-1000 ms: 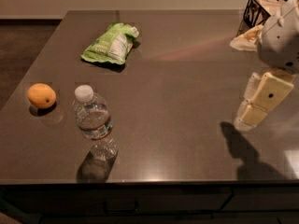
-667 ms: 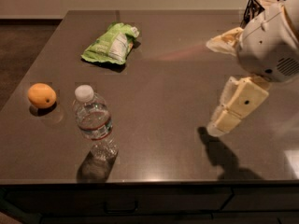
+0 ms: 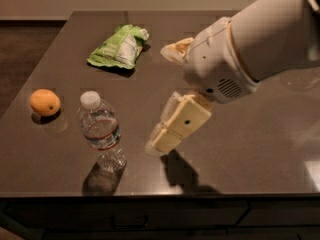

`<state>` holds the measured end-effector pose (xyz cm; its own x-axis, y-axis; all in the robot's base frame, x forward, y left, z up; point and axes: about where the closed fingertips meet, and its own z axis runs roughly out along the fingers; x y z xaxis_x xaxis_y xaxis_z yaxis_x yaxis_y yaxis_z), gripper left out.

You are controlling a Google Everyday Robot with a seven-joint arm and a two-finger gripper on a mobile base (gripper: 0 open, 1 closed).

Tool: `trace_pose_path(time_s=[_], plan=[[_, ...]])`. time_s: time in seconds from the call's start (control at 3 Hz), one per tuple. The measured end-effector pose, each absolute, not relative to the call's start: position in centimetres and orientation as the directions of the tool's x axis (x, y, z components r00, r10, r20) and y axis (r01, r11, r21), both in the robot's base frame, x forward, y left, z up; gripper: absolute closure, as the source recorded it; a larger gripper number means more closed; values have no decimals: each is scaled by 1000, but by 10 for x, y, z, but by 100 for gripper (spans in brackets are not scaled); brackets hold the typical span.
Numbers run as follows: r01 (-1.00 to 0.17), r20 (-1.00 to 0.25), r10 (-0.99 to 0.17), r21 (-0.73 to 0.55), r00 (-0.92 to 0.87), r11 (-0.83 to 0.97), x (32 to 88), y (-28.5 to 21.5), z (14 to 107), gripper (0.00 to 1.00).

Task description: Knock water bottle over

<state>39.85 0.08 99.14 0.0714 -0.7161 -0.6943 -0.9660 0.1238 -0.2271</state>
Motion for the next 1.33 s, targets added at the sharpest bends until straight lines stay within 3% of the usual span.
trace_pose_path(time_s=[1.0,1.33], plan=[[-976,-704,-695,-218,150,10,392,106,957,0],[-979,-689,-705,-200,169,-39,391,119,948,16]])
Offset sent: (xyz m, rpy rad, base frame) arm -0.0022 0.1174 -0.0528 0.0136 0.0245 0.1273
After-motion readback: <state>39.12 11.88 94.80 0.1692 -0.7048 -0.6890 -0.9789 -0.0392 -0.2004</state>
